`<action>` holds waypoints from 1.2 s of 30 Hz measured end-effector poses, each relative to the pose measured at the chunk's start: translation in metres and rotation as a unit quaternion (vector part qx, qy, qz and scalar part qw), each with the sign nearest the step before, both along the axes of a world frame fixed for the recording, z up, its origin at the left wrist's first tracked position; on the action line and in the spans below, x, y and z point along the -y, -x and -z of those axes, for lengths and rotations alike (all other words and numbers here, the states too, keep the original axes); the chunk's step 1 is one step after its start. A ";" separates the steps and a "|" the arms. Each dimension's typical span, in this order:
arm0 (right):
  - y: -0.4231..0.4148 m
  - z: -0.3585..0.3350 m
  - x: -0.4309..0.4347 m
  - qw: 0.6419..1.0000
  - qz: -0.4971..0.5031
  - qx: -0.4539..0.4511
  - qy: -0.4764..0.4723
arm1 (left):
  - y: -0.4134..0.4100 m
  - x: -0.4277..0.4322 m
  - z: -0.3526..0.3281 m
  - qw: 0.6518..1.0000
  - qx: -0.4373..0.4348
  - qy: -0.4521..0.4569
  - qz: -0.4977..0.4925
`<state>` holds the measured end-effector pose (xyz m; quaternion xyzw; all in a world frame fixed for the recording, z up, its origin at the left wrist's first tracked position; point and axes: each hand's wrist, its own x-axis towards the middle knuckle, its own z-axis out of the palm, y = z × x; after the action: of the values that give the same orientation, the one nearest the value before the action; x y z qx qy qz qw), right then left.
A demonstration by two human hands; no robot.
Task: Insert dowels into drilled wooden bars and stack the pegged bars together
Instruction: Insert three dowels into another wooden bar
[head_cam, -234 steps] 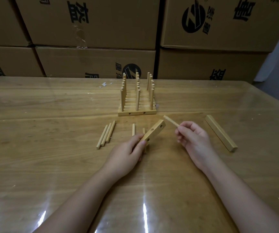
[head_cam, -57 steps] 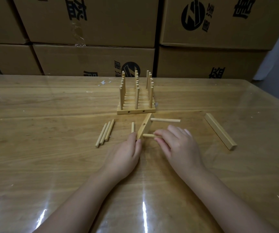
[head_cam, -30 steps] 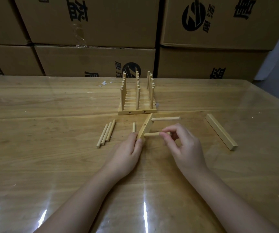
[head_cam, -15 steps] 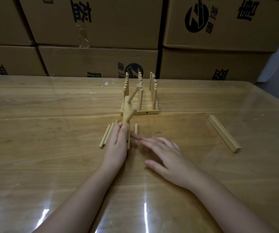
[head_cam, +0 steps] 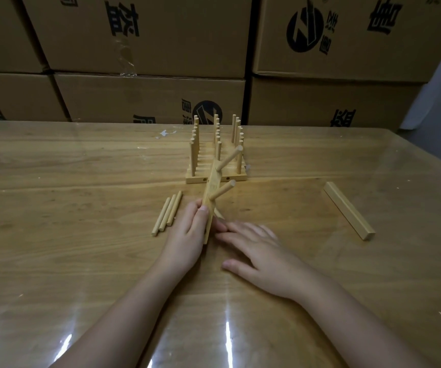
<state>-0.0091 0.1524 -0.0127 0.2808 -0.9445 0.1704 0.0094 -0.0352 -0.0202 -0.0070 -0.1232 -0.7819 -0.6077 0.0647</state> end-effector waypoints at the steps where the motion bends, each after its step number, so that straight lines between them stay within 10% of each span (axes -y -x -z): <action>1: 0.001 0.000 0.001 1.000 0.001 -0.005 -0.002 | -0.001 0.000 -0.001 1.000 0.004 -0.004 0.007; 11: 0.008 0.000 -0.010 0.977 0.185 -0.110 0.017 | 0.001 -0.001 -0.005 0.995 0.072 -0.064 -0.022; 20: 0.009 0.005 -0.012 0.991 0.124 -0.052 0.002 | 0.005 0.006 -0.007 0.972 0.111 -0.205 -0.010; 36: 0.006 -0.012 -0.021 0.895 0.235 -0.006 0.380 | 0.011 0.012 -0.008 0.901 0.185 -0.385 0.079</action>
<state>-0.0150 0.1735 -0.0011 0.0265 -0.8461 0.5074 0.1611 -0.0457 -0.0318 0.0006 -0.0359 -0.4726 -0.8763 -0.0868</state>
